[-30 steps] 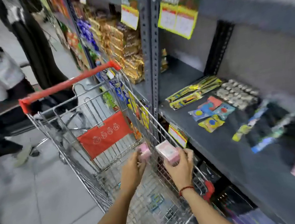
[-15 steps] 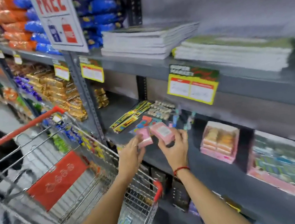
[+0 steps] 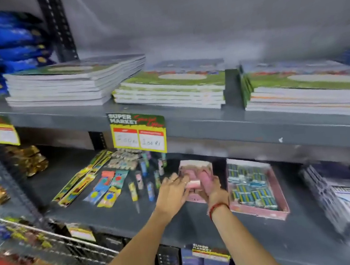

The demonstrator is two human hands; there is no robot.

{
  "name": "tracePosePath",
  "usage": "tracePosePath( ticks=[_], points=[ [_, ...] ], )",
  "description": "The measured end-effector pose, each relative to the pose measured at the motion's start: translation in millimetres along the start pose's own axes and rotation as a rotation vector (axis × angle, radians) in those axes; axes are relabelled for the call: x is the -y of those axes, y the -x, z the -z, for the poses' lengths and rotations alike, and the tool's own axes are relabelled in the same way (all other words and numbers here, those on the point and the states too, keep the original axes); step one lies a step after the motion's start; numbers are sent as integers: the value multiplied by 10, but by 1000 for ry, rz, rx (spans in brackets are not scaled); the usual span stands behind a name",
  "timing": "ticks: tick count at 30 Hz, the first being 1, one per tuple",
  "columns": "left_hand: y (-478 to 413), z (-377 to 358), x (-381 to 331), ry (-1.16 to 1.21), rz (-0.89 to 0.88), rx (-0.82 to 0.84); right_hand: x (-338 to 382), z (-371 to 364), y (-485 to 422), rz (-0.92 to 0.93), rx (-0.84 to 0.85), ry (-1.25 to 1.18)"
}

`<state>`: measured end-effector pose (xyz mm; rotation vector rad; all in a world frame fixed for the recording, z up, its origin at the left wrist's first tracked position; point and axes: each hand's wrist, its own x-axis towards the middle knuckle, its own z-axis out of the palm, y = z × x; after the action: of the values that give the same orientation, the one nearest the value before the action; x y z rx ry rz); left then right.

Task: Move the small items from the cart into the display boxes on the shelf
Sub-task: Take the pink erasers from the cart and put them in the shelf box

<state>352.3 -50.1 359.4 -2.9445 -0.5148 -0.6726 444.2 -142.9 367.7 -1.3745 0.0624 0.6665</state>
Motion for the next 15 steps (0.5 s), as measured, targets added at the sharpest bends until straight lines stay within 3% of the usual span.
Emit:
tracePosePath(
  ticks=[3, 5, 11, 15],
  points=[
    [-181, -72, 10, -120, -40, 33, -21, 18, -129, -15, -34, -51],
    [-228, -184, 93, -154, -35, 53, -60, 26, -171, 3, -52, 53],
    [-262, -348, 245, -83, -103, 77, -94, 98, -242, 261, -146, 704],
    [-370, -338, 270, -15, -53, 57, -35, 107, -255, 454, -160, 950]
  ],
)
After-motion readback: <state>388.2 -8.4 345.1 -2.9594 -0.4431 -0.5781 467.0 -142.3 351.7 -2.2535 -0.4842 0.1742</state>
